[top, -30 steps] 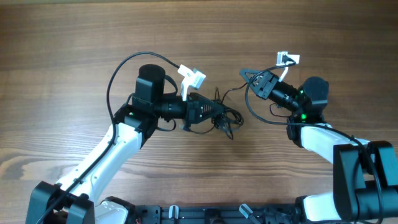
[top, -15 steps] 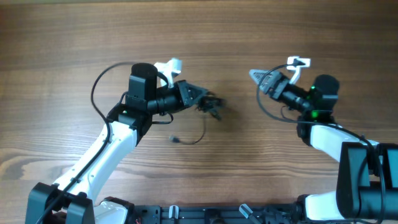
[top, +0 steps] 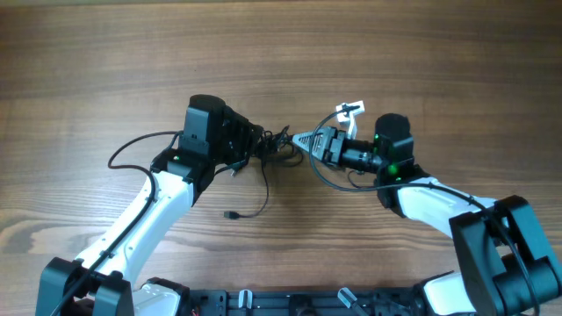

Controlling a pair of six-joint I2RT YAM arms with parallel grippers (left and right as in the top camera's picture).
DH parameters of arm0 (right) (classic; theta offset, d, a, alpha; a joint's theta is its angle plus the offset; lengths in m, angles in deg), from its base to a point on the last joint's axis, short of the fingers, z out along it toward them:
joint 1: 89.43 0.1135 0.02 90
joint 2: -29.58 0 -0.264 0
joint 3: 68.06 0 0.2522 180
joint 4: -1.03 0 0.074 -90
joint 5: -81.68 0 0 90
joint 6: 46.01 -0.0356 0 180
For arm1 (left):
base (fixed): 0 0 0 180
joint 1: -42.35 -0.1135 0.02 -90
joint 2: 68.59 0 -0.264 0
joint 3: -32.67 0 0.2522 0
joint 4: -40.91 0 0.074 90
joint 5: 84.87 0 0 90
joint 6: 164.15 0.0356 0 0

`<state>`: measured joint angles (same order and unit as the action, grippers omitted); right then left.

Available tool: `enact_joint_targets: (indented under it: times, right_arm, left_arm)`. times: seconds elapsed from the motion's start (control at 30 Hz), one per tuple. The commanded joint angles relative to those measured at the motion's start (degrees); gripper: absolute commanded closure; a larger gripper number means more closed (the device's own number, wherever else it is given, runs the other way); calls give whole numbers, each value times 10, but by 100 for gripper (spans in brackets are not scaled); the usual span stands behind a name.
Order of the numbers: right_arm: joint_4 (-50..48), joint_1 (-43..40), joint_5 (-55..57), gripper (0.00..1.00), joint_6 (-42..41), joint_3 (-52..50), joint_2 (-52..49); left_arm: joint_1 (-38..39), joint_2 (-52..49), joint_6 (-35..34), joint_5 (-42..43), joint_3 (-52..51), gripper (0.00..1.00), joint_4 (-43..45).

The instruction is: Untangle cables

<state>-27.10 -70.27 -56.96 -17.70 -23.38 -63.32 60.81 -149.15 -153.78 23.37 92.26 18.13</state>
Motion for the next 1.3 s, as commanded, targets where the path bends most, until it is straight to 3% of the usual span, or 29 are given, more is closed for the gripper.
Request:
enact_joint_targets:
  times: [0.0,0.07,0.13,0.37,0.57,0.73,0.77,0.8,0.83,0.87,1.0,1.07,1.13,1.27]
  right_arm:
    - [-31,25,63,42,-28,2,-3]
    - [-50,35,69,42,-30,3,-3]
    - [-49,36,71,42,-30,3,-3]
    - [-26,49,108,43,-60,3,-3]
    - [-16,88,188,61,-90,3,-7]
    - [-11,91,217,64,-139,3,-26]
    - [-11,91,217,69,-139,3,-33]
    - [-12,91,216,88,-139,3,-40]
    - [-16,91,216,95,-139,3,-42]
    - [-25,88,213,96,-139,3,-42]
    - [-247,-15,118,96,-146,3,-40]
    - [-345,-99,72,96,-201,3,-40]
    - [-376,-193,14,96,-242,3,-40]
    - [-370,-290,-87,96,-237,3,-40]
  left_arm:
    - [3,9,95,-9,0,96,2]
    - [8,9,172,-9,0,96,2]
    - [12,9,202,-10,0,96,2]
    - [13,9,203,-7,0,96,6]
    - [38,9,204,-1,0,96,6]
    - [60,10,203,0,0,96,6]
    - [62,10,203,1,0,96,6]
    - [62,10,203,4,0,96,6]
    - [62,10,203,6,0,96,6]
    - [62,10,205,5,0,96,5]
    - [32,10,224,-54,0,96,-59]
    - [-9,10,224,-85,0,96,-138]
    - [-65,10,224,-121,0,96,-221]
    - [-138,10,225,-139,0,96,-278]
